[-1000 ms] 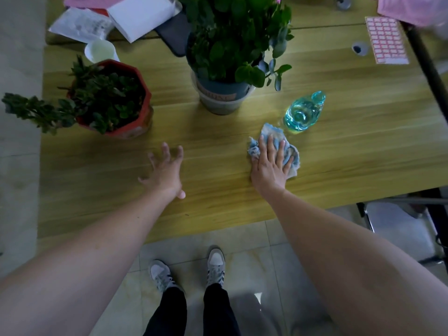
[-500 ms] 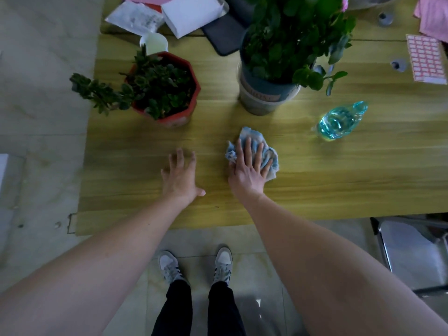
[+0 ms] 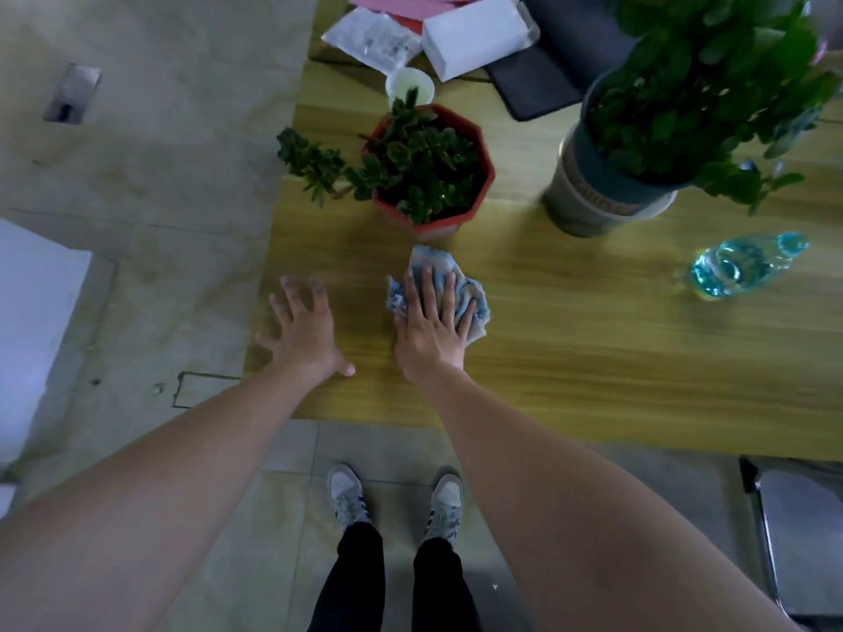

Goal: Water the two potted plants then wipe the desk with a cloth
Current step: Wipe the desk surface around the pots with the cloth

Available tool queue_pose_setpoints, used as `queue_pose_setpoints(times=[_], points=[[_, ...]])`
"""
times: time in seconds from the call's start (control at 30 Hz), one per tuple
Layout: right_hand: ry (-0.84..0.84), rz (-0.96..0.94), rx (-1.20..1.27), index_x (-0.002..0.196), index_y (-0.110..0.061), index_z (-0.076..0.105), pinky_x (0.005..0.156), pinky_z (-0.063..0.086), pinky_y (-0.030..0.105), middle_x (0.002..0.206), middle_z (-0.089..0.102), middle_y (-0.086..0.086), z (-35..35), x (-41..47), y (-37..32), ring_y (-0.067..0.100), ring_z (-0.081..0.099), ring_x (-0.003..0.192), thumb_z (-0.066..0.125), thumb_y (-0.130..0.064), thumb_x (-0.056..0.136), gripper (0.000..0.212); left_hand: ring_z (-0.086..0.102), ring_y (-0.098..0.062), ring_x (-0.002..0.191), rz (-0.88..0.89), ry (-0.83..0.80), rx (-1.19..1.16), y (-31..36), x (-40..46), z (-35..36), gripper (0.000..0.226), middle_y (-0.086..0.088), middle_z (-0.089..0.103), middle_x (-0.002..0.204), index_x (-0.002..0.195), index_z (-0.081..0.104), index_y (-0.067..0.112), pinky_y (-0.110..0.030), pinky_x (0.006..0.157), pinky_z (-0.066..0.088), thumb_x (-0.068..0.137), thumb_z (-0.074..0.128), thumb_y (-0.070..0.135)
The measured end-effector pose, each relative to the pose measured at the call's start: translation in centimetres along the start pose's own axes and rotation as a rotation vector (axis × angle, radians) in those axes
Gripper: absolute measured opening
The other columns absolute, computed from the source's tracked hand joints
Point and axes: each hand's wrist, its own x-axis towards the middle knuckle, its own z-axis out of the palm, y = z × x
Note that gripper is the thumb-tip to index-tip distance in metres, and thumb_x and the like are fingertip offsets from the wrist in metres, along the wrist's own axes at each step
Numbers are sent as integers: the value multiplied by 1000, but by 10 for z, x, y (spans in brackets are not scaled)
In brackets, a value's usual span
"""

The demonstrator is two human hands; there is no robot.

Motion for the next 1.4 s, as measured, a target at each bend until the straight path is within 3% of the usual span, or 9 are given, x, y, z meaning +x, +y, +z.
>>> queue_pose_setpoints(times=[0.23,0.5,0.8,1.03,1.3,1.4], points=[[-25,-79,-30,158,-34,-5,116,-17,56,164,-17,-12,20,13,-52,19,-31,147,24,-43,104,61,-16,-38,151,-38,-15,-27,-25,7,-1,145,-16,-29,161,156,-19,15,-71,111,23,64,91,37],[-50,-110,-15,158,-34,-2,115,-22,51,164,-16,-13,22,43,-87,18,-28,148,24,-41,105,60,-23,-41,148,-40,-72,-74,-24,13,0,146,-19,-33,159,154,-21,9,-75,110,14,64,91,29],[-140,-134,-53,157,-33,-12,116,-20,53,162,-24,-12,13,86,-114,19,-33,145,18,-41,106,59,-23,-42,148,-39,-69,-83,-24,18,3,146,-18,-32,159,155,-21,11,-75,109,14,63,92,27],[-156,-189,-99,156,-32,-13,117,-18,53,162,-26,-11,10,90,-110,20,-33,145,18,-40,106,60,-20,-41,149,-41,-60,-77,-23,18,2,146,-19,-31,160,156,-18,10,-75,109,17,62,93,27],[-59,-301,-150,159,-31,0,118,-13,51,166,-7,-10,14,49,-63,19,-18,151,24,-41,106,58,-10,-41,151,-76,-56,58,-18,11,-7,146,-19,-24,162,156,-14,9,-73,106,29,61,93,34],[-49,-314,-134,159,-33,4,114,-21,45,166,-6,-13,9,36,-37,17,-17,151,27,-40,107,58,-8,-43,151,-98,-79,121,-9,11,-12,148,-20,-23,162,156,-16,7,-72,107,30,61,93,38]])
